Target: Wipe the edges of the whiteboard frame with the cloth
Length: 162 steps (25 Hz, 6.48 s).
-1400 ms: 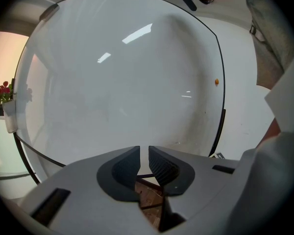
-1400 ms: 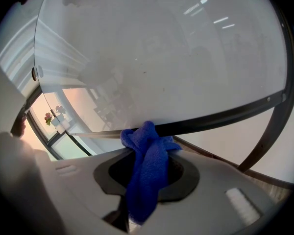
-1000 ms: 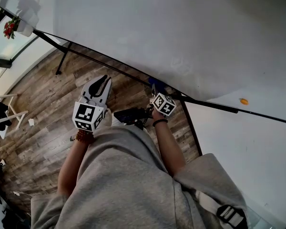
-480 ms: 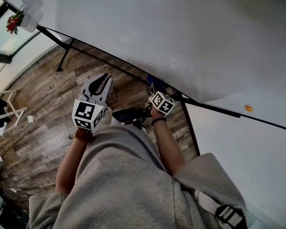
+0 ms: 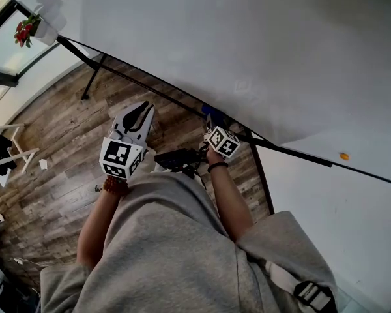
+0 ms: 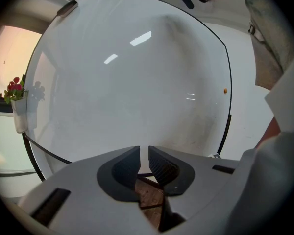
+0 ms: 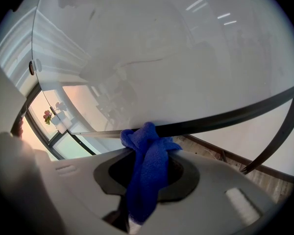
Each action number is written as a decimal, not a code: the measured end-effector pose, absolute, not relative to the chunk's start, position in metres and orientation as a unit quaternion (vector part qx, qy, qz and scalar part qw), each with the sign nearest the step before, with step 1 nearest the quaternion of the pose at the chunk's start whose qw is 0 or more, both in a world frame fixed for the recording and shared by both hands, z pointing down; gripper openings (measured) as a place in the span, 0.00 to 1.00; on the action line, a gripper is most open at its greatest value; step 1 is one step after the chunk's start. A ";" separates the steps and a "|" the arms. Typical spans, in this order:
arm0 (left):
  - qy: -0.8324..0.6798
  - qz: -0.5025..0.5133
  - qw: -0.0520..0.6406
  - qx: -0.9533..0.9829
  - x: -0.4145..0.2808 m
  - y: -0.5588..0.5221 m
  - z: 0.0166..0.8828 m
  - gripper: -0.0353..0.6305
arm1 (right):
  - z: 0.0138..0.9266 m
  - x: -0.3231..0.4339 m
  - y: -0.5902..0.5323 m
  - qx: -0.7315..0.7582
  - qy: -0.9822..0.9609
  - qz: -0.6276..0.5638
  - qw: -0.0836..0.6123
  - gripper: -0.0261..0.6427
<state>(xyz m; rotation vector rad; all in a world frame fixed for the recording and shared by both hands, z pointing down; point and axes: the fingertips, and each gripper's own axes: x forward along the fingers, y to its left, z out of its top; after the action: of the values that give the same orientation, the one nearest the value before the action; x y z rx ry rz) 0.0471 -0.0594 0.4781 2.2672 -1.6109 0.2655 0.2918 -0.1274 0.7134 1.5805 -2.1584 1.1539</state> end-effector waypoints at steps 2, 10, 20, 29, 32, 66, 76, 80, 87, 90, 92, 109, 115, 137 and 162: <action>-0.564 0.092 0.175 0.802 0.041 -0.061 0.479 0.15 | 0.714 0.289 -0.128 0.545 -0.733 0.389 0.119 0.21; -0.519 0.107 0.171 0.830 0.031 -0.072 0.483 0.15 | 0.714 0.271 -0.131 0.552 -0.730 0.379 0.135 0.21; -0.506 0.127 0.157 0.839 0.067 -0.100 0.490 0.15 | 0.715 0.263 -0.133 0.520 -0.757 0.381 0.110 0.21; -0.450 0.131 0.161 0.868 0.090 -0.111 0.504 0.14 | 0.716 0.261 -0.135 0.525 -0.751 0.387 0.105 0.21; -0.444 0.132 0.166 0.871 0.082 -0.110 0.504 0.14 | 0.717 0.263 -0.131 0.548 -0.730 0.398 0.091 0.21; -0.420 0.128 0.173 0.882 0.008 -0.137 0.498 0.14 | 0.718 0.206 -0.140 0.576 -0.698 0.404 0.133 0.21; -0.423 0.124 0.174 0.880 -0.015 -0.144 0.497 0.14 | 0.718 0.186 -0.143 0.570 -0.701 0.405 0.137 0.21; -0.419 0.121 0.172 0.883 -0.021 -0.147 0.496 0.14 | 0.718 0.178 -0.144 0.569 -0.701 0.407 0.136 0.21; -0.417 0.119 0.174 0.884 -0.036 -0.154 0.497 0.14 | 0.717 0.160 -0.148 0.567 -0.702 0.408 0.138 0.21; -0.420 0.118 0.173 0.883 -0.047 -0.157 0.496 0.14 | 0.717 0.150 -0.150 0.564 -0.705 0.407 0.139 0.21; -0.423 0.115 0.173 0.882 -0.056 -0.159 0.495 0.14 | 0.717 0.144 -0.150 0.564 -0.704 0.407 0.140 0.21; -0.438 0.102 0.182 0.875 -0.103 -0.171 0.491 0.14 | 0.714 0.104 -0.159 0.557 -0.705 0.409 0.158 0.21; -0.446 0.097 0.186 0.870 -0.125 -0.177 0.495 0.14 | 0.717 0.085 -0.164 0.551 -0.709 0.410 0.159 0.21; -0.466 0.086 0.185 0.861 -0.180 -0.177 0.499 0.14 | 0.718 0.037 -0.173 0.547 -0.719 0.401 0.155 0.21; -0.516 0.081 0.188 0.832 -0.245 -0.157 0.502 0.14 | 0.718 -0.024 -0.184 0.524 -0.745 0.385 0.150 0.21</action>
<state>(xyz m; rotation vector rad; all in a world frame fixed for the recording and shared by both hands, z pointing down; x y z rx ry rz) -0.2448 -0.1568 0.5016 2.3412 -1.4509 0.2285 -0.0238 -0.1841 0.7181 1.5063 -2.1395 1.1063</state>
